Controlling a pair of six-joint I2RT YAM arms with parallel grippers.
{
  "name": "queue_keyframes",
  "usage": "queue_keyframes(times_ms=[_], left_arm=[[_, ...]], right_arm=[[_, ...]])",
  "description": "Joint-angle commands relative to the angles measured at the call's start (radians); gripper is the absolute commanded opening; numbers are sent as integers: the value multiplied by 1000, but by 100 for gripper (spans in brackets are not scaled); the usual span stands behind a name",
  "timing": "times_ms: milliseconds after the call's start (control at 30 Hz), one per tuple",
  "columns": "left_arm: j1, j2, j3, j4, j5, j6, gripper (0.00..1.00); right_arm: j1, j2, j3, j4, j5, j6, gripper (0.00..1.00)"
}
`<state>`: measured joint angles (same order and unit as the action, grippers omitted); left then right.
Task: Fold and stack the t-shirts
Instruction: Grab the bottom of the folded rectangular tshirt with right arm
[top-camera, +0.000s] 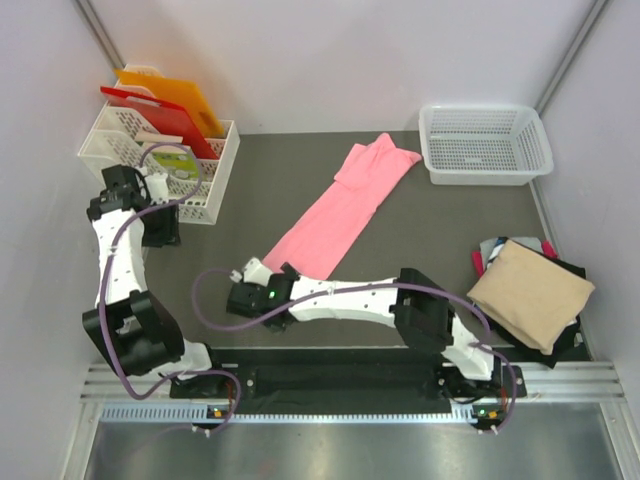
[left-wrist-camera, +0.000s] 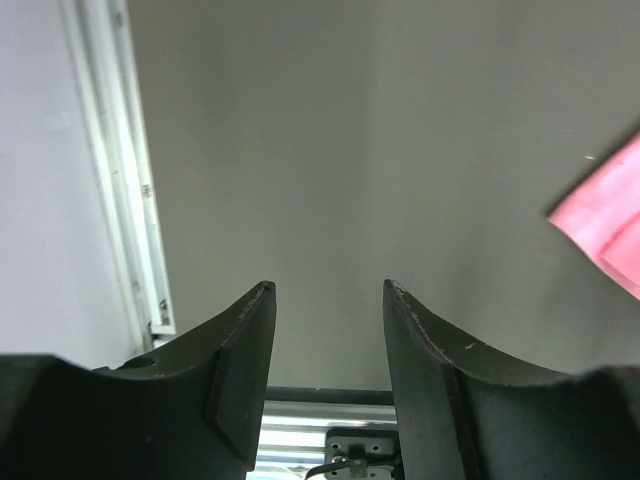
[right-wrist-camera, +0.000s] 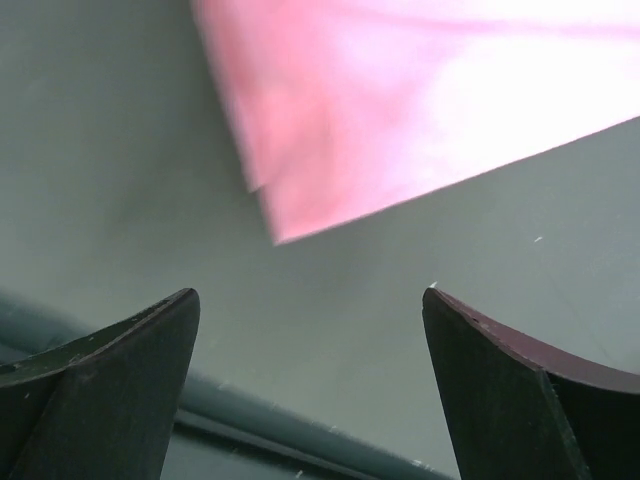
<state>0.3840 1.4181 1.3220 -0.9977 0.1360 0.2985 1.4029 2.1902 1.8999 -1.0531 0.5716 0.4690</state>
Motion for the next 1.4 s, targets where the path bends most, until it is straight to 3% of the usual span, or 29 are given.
queue_keyframes(times_ms=[0, 200, 367, 1367], left_arm=[[7, -13, 13, -36, 105, 25, 52], [10, -4, 19, -99, 158, 63, 50], [10, 2, -4, -96, 113, 73, 49], [10, 7, 37, -117, 136, 74, 44]], right_arm=[[-93, -58, 10, 125, -2, -81, 91], [-133, 81, 226, 122, -65, -179, 88], [-140, 155, 344, 127, -156, -191, 86], [-203, 224, 238, 194, -314, -136, 78]])
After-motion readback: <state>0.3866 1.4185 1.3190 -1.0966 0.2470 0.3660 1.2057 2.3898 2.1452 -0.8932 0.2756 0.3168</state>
